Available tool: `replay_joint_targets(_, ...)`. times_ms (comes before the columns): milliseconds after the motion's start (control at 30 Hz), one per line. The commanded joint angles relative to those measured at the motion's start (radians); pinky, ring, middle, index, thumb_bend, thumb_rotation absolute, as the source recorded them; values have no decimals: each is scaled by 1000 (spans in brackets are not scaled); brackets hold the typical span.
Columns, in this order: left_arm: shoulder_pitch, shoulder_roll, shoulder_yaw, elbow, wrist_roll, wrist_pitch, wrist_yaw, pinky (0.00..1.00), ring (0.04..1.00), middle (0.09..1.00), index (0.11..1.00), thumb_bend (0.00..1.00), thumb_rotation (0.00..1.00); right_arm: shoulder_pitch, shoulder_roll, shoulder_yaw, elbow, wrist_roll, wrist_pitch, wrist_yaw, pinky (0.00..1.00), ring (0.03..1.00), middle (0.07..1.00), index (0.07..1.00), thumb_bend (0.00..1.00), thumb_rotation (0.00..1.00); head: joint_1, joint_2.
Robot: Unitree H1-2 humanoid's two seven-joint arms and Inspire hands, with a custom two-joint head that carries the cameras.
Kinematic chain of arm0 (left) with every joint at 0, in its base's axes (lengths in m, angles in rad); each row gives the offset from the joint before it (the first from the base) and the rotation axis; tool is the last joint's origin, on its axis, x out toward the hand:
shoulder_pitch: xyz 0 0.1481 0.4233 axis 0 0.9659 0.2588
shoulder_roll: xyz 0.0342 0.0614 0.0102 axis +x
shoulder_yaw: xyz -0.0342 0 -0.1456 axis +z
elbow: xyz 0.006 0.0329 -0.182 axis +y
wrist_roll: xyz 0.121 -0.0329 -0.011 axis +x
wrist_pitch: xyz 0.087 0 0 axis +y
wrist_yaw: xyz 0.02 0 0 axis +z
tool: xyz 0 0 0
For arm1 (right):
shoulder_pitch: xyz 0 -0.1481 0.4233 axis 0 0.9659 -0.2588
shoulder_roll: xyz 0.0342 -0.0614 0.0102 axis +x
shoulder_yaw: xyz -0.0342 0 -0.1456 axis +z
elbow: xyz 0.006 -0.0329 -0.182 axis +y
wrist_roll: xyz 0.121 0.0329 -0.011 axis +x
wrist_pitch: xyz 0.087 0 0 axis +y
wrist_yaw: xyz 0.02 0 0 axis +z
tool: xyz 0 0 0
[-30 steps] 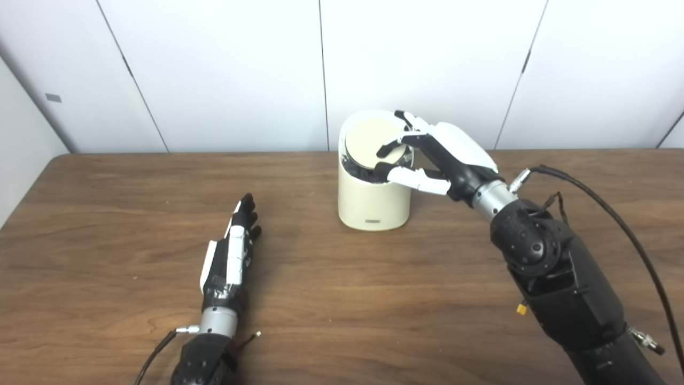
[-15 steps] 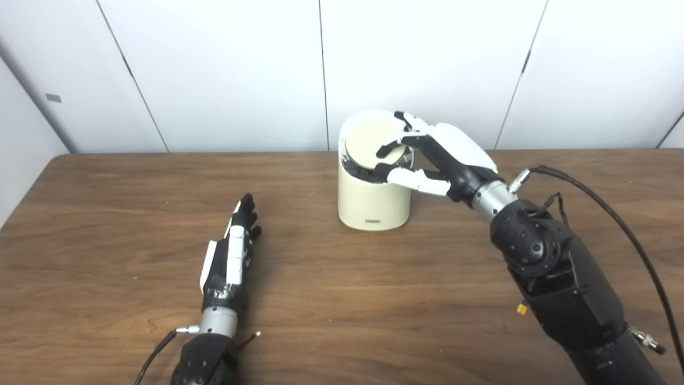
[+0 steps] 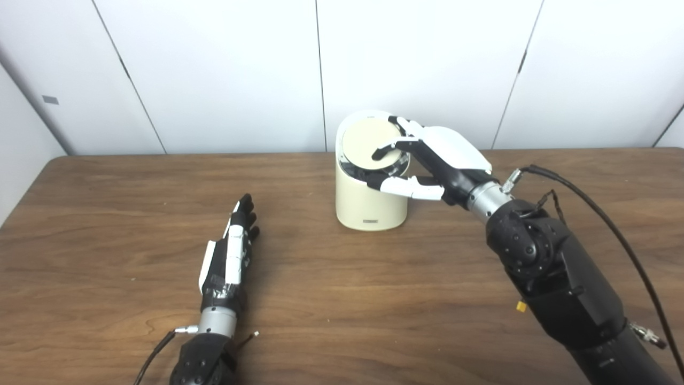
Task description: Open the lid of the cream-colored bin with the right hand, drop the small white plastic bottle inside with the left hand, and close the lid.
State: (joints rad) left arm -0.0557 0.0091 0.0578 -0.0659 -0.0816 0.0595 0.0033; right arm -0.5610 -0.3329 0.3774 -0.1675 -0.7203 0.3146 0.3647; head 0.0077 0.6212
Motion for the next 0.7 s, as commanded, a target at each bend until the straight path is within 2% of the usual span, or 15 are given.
replay_joint_targets(0,-13,-2,-3,-20,5,-7,2,983,1000,1000,1000,661,1000,-22,-2,16,0,-30,8,34,1000,1000,1000,715,565,937,1,0)
replay_joint_targets(367,-13,-3,-5,-36,9,13,3,976,1000,1000,1000,649,1000,-16,3,20,5,-49,10,39,1000,1000,1000,698,579,982,4,2)
replay_joint_targets(533,-12,-4,-2,-34,0,10,1,979,1000,1000,1000,643,1000,-18,10,0,-12,-43,30,37,1000,1000,1000,732,595,998,3,2)
replay_joint_targets(667,-7,2,-9,-32,15,10,0,977,1000,1000,1000,652,1000,-29,24,-39,-50,-27,60,34,1000,1000,1000,771,591,981,0,-1)
